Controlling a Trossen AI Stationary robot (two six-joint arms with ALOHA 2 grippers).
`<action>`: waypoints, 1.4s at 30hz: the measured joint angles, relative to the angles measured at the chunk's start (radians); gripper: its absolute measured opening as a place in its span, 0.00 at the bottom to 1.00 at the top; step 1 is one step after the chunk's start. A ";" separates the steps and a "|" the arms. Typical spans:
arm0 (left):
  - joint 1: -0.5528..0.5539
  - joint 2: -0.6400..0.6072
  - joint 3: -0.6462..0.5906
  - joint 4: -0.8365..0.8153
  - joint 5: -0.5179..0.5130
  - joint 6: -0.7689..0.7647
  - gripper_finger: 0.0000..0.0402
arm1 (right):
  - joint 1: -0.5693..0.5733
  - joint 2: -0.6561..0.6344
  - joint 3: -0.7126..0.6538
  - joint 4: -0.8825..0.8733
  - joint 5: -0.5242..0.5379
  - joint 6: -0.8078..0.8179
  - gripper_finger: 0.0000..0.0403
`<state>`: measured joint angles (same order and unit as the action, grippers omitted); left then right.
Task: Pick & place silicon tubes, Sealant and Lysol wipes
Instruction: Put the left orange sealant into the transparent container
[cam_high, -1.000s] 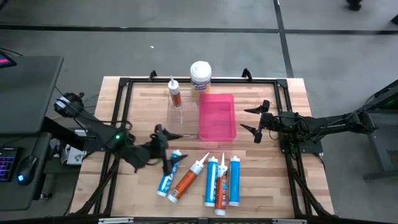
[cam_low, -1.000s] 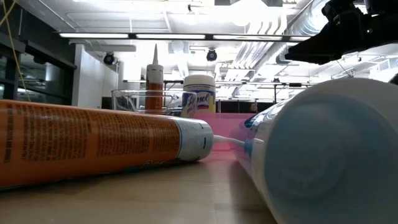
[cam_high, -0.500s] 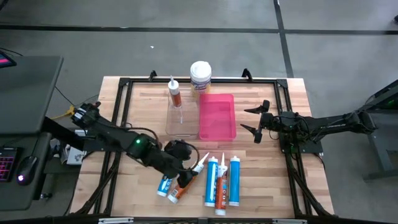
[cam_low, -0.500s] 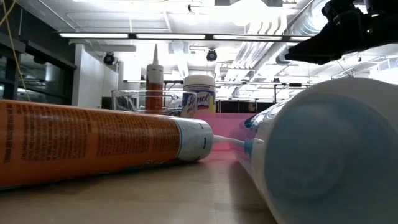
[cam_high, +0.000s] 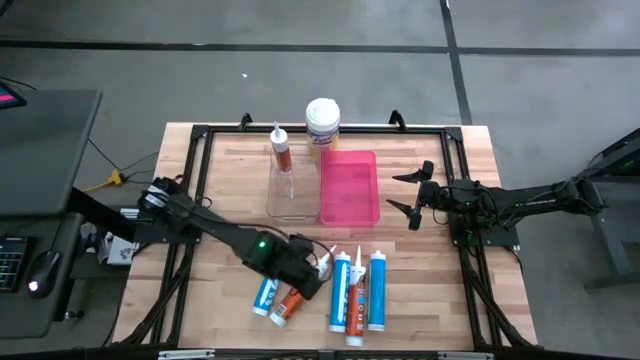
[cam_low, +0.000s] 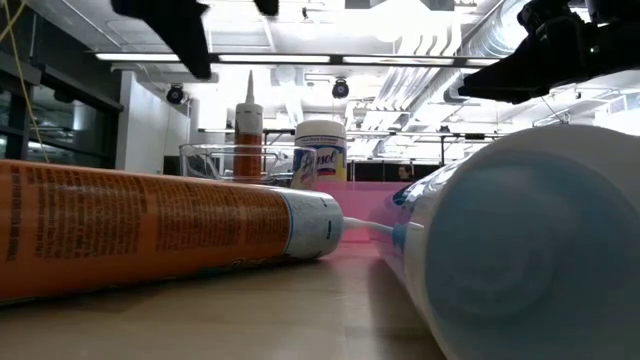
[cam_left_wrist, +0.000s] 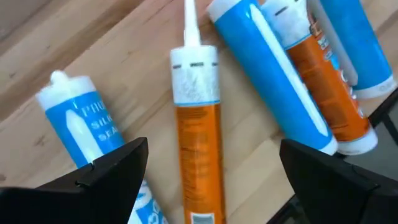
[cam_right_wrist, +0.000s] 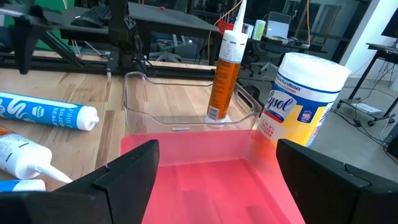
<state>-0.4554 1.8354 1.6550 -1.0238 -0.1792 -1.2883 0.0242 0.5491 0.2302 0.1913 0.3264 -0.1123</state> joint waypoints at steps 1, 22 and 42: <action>0.014 0.009 0.002 0.009 0.015 0.016 0.89 | 0.000 0.000 0.000 0.000 0.000 0.000 0.80; 0.134 0.137 -0.001 0.050 0.171 0.162 0.89 | 0.000 0.000 0.000 0.000 0.000 0.000 0.80; 0.134 0.230 0.000 0.137 0.188 0.187 0.89 | 0.000 0.000 0.000 0.000 0.000 0.000 0.80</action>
<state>-0.3218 2.0658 1.6550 -0.8866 0.0087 -1.1009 0.0242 0.5493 0.2302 0.1913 0.3267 -0.1123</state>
